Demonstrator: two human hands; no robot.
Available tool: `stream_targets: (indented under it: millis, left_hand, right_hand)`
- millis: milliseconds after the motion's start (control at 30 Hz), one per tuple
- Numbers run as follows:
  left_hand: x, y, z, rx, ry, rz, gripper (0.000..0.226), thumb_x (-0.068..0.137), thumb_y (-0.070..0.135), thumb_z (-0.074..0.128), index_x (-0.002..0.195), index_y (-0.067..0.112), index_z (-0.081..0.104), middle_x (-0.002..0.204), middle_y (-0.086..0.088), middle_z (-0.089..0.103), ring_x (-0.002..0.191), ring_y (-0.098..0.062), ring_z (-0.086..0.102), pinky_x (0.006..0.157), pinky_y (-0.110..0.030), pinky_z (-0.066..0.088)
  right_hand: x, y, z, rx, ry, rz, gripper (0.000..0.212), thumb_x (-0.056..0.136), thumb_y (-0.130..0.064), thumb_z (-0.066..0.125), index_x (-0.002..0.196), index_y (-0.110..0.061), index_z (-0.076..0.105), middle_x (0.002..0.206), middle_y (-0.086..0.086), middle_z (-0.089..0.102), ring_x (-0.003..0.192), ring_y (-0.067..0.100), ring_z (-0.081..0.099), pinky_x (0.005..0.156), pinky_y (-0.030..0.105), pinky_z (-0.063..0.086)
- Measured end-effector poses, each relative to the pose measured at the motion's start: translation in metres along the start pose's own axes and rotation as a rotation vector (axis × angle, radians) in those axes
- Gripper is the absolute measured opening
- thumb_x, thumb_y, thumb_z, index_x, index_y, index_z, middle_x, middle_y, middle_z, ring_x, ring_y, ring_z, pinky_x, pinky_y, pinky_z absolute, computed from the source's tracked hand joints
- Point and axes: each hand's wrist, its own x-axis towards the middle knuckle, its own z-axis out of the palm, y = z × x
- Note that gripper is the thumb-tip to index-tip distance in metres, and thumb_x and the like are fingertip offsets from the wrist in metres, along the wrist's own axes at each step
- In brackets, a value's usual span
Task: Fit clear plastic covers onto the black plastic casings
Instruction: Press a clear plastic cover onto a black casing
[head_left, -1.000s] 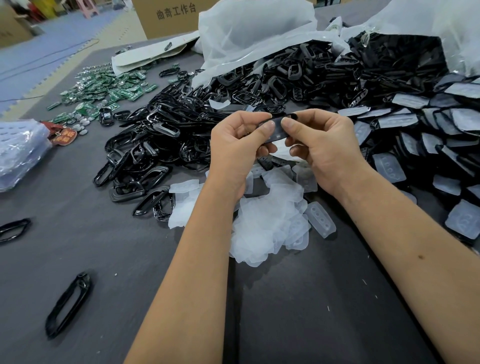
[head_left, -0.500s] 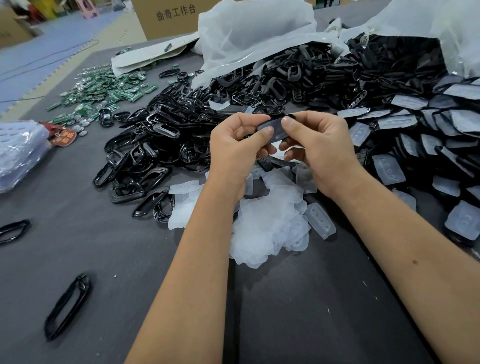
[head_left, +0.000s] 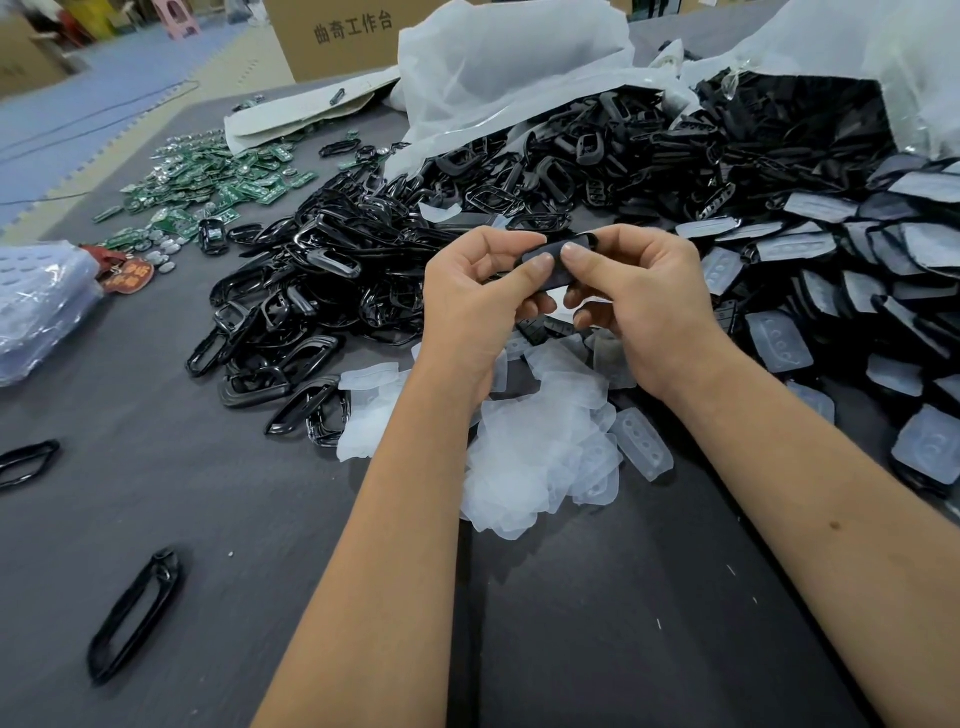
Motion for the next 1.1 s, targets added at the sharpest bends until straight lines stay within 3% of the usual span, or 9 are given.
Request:
stream_targets:
  millis: [267,533,800,867,1000,1100]
  left_hand:
    - [0.001,0.000,0.000,-0.010,0.008,-0.007,0.015,0.091,-0.009,0.068,0.093,0.006,0.069,0.073,-0.009,0.068,0.052,-0.016,0.056,0.054,-0.022,0.050]
    - [0.001,-0.001,-0.002,-0.001,-0.007,-0.031,0.019,0.088,-0.011,0.071,0.095,0.007,0.071,0.070,-0.002,0.069,0.053,-0.014,0.058,0.057,-0.022,0.051]
    - [0.003,0.003,-0.006,-0.120,0.008,-0.145,0.021,0.087,-0.013,0.068,0.097,0.004,0.072,0.070,-0.006,0.067,0.053,-0.012,0.059,0.052,-0.015,0.047]
    - [0.003,0.005,-0.006,-0.153,0.037,-0.165,0.021,0.086,-0.014,0.068,0.095,0.005,0.072,0.071,-0.007,0.068,0.052,-0.011,0.059,0.050,-0.013,0.046]
    - [0.005,0.009,-0.011,-0.286,0.086,-0.225,0.018,0.088,-0.013,0.065,0.096,0.003,0.070,0.069,-0.006,0.067,0.051,-0.008,0.058,0.051,-0.011,0.047]
    - [0.006,0.011,-0.013,-0.422,0.091,-0.287,0.012,0.092,-0.010,0.062,0.096,-0.001,0.069,0.071,-0.007,0.065,0.049,-0.006,0.056,0.048,-0.009,0.046]
  right_hand:
    - [-0.001,0.000,0.002,-0.064,0.004,-0.035,0.019,0.104,-0.007,0.059,0.091,-0.003,0.072,0.072,0.007,0.070,0.053,0.015,0.062,0.044,0.027,0.053]
    - [-0.003,0.002,-0.001,-0.340,0.032,-0.188,0.007,0.101,-0.013,0.066,0.106,-0.009,0.070,0.064,0.011,0.069,0.044,0.023,0.060,0.039,0.030,0.048]
    - [-0.003,0.006,-0.002,-0.405,-0.028,-0.249,0.016,0.105,-0.005,0.046,0.118,-0.012,0.054,0.066,0.011,0.070,0.045,0.032,0.062,0.038,0.035,0.049]
    - [-0.004,0.006,-0.004,-0.465,-0.044,-0.336,0.022,0.103,-0.002,0.043,0.117,-0.012,0.057,0.071,0.006,0.071,0.051,0.028,0.065,0.043,0.038,0.053]
    - [-0.004,0.004,-0.003,-0.748,-0.111,-0.644,0.035,0.089,0.004,0.064,0.121,-0.008,0.070,0.104,0.002,0.067,0.084,0.017,0.066,0.077,0.034,0.058]
    - [-0.002,0.006,-0.001,-0.848,-0.053,-0.772,0.028,0.095,-0.007,0.072,0.123,-0.009,0.075,0.119,0.009,0.064,0.089,0.017,0.062,0.081,0.032,0.056]
